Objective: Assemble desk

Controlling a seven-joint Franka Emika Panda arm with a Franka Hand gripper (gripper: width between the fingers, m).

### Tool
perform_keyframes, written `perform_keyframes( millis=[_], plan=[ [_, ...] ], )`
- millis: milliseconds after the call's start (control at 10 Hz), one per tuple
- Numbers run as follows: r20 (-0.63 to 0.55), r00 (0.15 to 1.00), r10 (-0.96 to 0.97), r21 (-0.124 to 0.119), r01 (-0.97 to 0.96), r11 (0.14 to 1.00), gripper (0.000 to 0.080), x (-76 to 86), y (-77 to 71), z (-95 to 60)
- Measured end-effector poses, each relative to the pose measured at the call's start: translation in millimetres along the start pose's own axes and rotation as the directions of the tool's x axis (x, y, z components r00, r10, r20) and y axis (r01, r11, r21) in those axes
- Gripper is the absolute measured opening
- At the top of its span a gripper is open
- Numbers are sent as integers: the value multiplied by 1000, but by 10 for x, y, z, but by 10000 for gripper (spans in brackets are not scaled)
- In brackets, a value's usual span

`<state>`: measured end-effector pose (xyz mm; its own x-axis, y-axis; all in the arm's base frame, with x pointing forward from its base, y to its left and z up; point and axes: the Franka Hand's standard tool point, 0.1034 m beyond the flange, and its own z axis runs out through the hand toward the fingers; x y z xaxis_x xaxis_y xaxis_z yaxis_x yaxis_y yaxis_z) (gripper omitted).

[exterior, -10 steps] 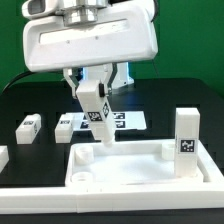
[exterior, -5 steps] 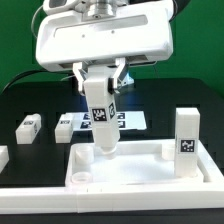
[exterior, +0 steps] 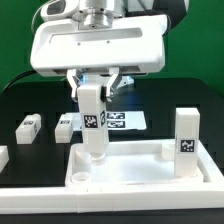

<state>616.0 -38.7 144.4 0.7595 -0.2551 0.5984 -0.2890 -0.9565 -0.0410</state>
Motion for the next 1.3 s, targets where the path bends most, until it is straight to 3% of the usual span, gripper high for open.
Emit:
perform_keyframes(
  millis=[200, 400, 600, 700, 800, 1000, 1100, 1200, 1300],
  plan=[
    [-3, 1000, -18, -17, 18, 1000, 289, 45, 124, 53],
    [10, 1000, -19, -16, 19, 1000, 290, 85, 129, 100],
    [25, 1000, -14, -15, 14, 1000, 290, 251, 164, 191],
    [17, 1000, -22, -17, 22, 1000, 290, 202, 123, 247],
    [9, 999, -47, -10, 47, 999, 290, 37, 36, 187],
    [-16, 1000, -18, -13, 17, 1000, 290, 617, 143, 283],
    [-28, 999, -29, -14, 28, 999, 290, 491, 87, 323],
    [-26, 999, -45, -21, 44, 999, 290, 180, 94, 302],
    [-22, 999, -35, -21, 35, 999, 290, 211, 136, 250]
  ],
)
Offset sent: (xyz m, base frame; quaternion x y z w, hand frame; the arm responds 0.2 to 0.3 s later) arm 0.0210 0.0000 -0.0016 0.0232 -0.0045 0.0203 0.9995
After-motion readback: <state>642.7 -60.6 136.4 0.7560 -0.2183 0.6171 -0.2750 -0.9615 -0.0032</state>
